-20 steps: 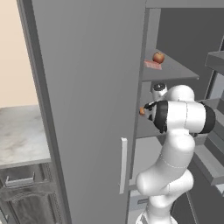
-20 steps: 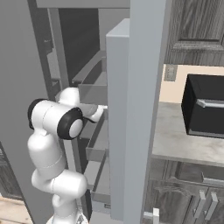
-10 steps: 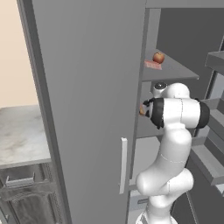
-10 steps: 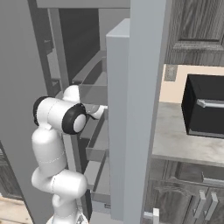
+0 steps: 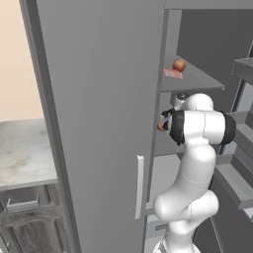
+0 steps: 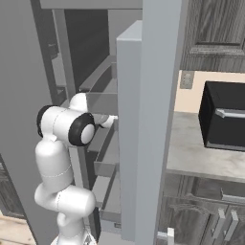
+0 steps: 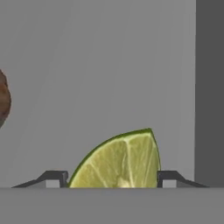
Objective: Take the tangerine and lemon wedge from the second highest rack and move them to the highest rack where the steak and peach are located, to maximize freezer space. Close the freezer door after rearranging.
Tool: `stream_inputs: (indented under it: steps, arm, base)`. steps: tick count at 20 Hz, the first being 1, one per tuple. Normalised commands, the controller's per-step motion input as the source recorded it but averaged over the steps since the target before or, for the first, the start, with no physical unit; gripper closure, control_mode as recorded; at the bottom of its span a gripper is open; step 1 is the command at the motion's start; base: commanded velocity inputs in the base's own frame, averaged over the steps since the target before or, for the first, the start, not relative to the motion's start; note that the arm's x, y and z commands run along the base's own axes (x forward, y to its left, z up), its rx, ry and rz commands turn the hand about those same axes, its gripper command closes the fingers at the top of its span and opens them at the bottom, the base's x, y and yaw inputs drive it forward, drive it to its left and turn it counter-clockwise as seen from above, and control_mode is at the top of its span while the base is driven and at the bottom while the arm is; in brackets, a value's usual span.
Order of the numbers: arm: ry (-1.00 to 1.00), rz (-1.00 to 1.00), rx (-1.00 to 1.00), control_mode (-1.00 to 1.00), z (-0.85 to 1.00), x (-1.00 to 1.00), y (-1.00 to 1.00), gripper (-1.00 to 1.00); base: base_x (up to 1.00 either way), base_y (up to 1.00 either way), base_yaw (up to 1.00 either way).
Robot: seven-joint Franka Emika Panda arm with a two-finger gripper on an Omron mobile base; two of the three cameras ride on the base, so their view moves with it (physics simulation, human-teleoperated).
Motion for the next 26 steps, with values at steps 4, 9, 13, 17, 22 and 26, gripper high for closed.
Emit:
stream_inputs:
  steps: [4,9,13,17,22,26]
  arm:
    - [0.0,0.0,0.0,-1.0,-0.25,-0.09,0.18,1.0]
    - [0.0,0.0,0.0,-1.0,-0.15,-0.19,0.29,1.0]
    - [0.0,0.05,0.05,-1.0,0.0,-0.31,0.17,1.0]
    - [0.0,0.1,0.1,-1.0,0.0,-0.5,0.06,1.0]
    - [0.0,0.13,0.04,-1.0,0.0,-0.46,0.16,1.0]
    - [0.0,0.17,0.0,-1.0,0.09,-0.08,0.21,1.0]
  base:
    - [0.0,0.0,0.0]
    - [0.0,0.0,0.0]
    - [0.0,0.0,0.0]
    - [0.0,0.0,0.0]
    - [0.0,0.0,0.0]
    - [0.0,0.0,0.0]
